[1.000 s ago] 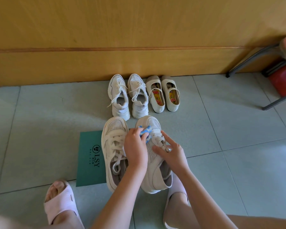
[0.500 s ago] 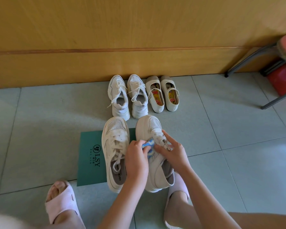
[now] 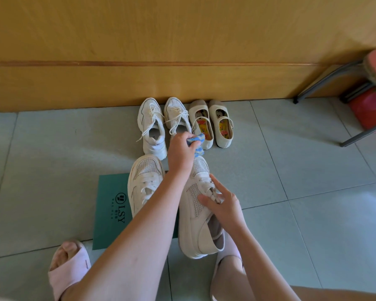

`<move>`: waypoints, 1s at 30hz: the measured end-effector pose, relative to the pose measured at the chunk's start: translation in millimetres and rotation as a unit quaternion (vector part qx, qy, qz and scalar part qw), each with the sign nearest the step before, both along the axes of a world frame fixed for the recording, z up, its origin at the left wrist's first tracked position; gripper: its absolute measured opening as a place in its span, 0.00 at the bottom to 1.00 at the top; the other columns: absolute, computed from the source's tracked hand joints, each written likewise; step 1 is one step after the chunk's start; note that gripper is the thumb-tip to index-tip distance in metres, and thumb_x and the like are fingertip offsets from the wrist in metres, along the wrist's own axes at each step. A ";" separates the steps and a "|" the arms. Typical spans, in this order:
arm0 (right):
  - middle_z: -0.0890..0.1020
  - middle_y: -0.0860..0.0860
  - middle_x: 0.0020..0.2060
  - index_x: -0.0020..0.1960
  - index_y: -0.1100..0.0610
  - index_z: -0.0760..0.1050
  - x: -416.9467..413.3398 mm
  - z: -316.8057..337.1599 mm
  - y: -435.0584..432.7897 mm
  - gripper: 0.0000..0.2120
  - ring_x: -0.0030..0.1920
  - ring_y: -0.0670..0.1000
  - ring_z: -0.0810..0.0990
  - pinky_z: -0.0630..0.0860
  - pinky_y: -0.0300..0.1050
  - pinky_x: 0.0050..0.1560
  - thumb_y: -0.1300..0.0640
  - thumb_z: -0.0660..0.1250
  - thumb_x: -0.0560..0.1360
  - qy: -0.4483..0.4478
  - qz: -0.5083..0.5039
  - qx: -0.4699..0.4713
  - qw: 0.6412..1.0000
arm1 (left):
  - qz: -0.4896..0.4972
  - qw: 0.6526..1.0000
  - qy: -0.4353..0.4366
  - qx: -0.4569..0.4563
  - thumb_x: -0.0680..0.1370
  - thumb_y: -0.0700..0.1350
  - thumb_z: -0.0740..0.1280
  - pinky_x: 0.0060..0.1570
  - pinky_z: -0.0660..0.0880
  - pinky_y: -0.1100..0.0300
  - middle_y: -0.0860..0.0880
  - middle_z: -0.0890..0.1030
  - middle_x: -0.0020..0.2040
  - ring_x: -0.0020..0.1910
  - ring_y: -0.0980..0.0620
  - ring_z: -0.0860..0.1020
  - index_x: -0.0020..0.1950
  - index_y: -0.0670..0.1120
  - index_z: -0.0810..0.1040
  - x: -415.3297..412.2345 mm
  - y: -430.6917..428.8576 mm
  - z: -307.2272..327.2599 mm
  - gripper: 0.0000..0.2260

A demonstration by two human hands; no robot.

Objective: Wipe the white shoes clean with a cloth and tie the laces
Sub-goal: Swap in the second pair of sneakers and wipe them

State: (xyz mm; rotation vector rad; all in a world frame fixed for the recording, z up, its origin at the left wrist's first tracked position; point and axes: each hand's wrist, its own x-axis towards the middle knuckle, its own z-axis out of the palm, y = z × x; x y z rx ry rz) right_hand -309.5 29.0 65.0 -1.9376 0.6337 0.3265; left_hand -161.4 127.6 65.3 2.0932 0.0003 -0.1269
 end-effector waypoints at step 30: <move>0.79 0.43 0.53 0.69 0.35 0.63 1.0 2.4 5.1 0.33 0.45 0.38 0.77 0.72 0.32 0.37 0.45 0.73 0.68 0.005 -0.004 -0.026 1.000 | 0.036 0.998 -0.021 0.046 0.74 0.46 0.70 0.42 0.75 0.60 0.47 0.80 0.47 0.42 0.54 0.76 0.54 0.43 0.82 -81.8 38.9 -4.3 0.11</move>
